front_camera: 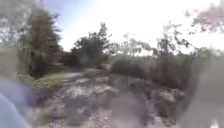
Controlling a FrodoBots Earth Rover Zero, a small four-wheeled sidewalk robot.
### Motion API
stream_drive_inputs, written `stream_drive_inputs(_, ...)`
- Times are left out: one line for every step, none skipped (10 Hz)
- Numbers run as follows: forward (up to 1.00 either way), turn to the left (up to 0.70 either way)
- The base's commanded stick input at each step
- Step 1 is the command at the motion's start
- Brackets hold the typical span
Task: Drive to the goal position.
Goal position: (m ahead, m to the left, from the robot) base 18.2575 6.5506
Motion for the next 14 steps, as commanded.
stream_drive_inputs(0.70, 0.27)
stream_drive_inputs(0.70, 0.27)
stream_drive_inputs(0.70, 0.27)
stream_drive_inputs(0.70, 0.27)
stream_drive_inputs(0.70, 0.27)
stream_drive_inputs(0.70, 0.27)
stream_drive_inputs(0.70, 0.27)
stream_drive_inputs(0.70, 0.27)
stream_drive_inputs(0.70, 0.27)
stream_drive_inputs(0.70, 0.24)
stream_drive_inputs(0.70, 0.00)
stream_drive_inputs(0.70, 0.00)
stream_drive_inputs(0.70, 0.00)
stream_drive_inputs(0.70, 0.00)
